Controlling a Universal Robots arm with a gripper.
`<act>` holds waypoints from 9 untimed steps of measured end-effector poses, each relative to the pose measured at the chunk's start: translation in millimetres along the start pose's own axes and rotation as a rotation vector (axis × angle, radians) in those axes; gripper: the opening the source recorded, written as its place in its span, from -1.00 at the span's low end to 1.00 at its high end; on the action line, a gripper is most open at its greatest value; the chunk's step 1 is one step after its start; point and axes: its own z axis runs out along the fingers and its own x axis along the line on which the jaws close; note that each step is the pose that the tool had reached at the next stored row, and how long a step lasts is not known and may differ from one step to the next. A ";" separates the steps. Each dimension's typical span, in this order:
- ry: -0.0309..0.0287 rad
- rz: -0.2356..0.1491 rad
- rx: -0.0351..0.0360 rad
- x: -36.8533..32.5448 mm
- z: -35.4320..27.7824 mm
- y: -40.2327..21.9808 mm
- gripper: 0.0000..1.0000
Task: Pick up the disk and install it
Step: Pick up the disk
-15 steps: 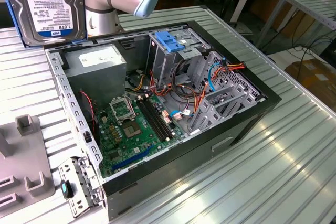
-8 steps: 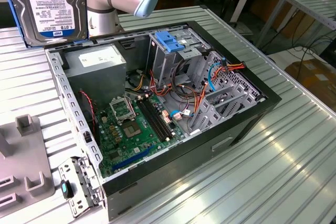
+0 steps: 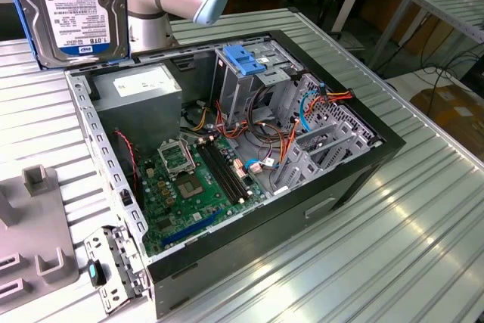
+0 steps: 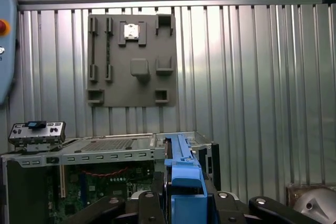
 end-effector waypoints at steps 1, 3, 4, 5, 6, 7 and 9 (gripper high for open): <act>0.0000 0.000 0.0000 0.4 0.0 -0.3 -0.25; 0.0001 0.000 -0.0001 0.9 -0.1 -1.2 -0.25; 0.0001 0.000 -0.0001 1.1 -0.1 -1.8 -0.25; 0.0001 0.000 0.0000 1.2 -0.1 -2.3 -0.25; 0.0001 0.000 -0.0001 1.2 -0.1 -3.0 -0.25; 0.0000 0.000 0.0000 1.2 -0.1 -4.2 -0.25; 0.0000 0.000 0.0000 1.2 -0.1 -6.0 -0.25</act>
